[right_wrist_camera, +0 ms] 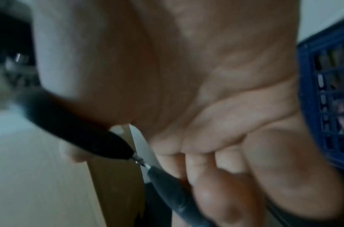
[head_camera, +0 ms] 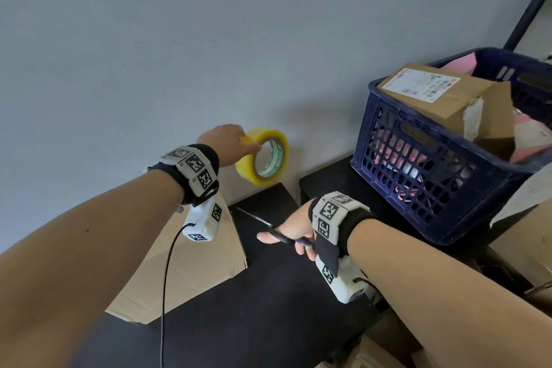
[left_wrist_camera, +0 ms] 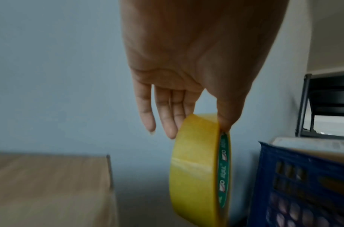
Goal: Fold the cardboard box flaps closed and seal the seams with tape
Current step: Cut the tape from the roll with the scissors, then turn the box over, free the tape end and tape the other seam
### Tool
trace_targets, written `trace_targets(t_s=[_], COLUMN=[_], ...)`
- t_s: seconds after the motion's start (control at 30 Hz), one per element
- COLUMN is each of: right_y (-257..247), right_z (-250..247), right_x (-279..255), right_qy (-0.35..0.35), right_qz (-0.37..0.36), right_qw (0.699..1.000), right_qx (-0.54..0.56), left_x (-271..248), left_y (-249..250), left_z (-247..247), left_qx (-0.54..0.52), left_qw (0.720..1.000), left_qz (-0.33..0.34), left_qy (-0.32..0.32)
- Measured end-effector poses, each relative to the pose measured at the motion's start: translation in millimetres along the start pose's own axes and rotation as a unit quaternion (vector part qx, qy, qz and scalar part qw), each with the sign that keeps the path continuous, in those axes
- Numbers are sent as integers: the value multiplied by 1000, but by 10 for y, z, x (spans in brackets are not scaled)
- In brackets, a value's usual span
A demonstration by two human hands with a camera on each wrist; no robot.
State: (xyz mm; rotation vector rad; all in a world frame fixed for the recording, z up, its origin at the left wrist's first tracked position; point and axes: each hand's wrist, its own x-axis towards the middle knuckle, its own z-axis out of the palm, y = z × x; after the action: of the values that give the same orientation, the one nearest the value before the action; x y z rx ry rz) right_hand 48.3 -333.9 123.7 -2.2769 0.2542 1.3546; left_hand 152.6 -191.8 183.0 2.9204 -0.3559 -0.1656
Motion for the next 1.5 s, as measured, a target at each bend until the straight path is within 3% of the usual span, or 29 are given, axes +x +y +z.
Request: trace_targets(t_s=[0.13,0.3,0.37,0.57,0.8,0.87,1.0,1.17,1.3,1.5], right_y=[186,114,27,-271,-457,-438,-340,-280,-276,-270], right_z=[-64,-353,-381,-217,-79,-35,86,318,498,650], right_x=[83,-35,-25,178,314,374,625,997,1228,1464], right_qy=[69,301,340,355,412,412,398,360,339,325], right_qz=[3,-46,-68,-100,-105,-98,-73,-36,-9,23], right_qw=[998,952,938,929,904,906,914,932,941,945], right_qx=[0,15,11,-30,-30,-17,5,12,-1,-23], left_x=[-54,-211,-304,-723,-1358,-1543,-1881,-2152,-2258,-2330], left_y=[-87,-331,-446,-880,-1519,-1704,-2080,-2467,-2763,-3007], left_z=[-309,-317,-315,-503,-542,-472,-231,223,705,1435], left_qx=[-54,-138,-209,-401,-498,-513,-515,-524,-497,-505], left_qw=[998,988,973,887,773,738,693,657,680,669], left_qz=[-17,-63,-91,-182,-268,-298,-357,-419,-464,-519], left_qy=[4,25,37,139,286,322,356,344,275,168])
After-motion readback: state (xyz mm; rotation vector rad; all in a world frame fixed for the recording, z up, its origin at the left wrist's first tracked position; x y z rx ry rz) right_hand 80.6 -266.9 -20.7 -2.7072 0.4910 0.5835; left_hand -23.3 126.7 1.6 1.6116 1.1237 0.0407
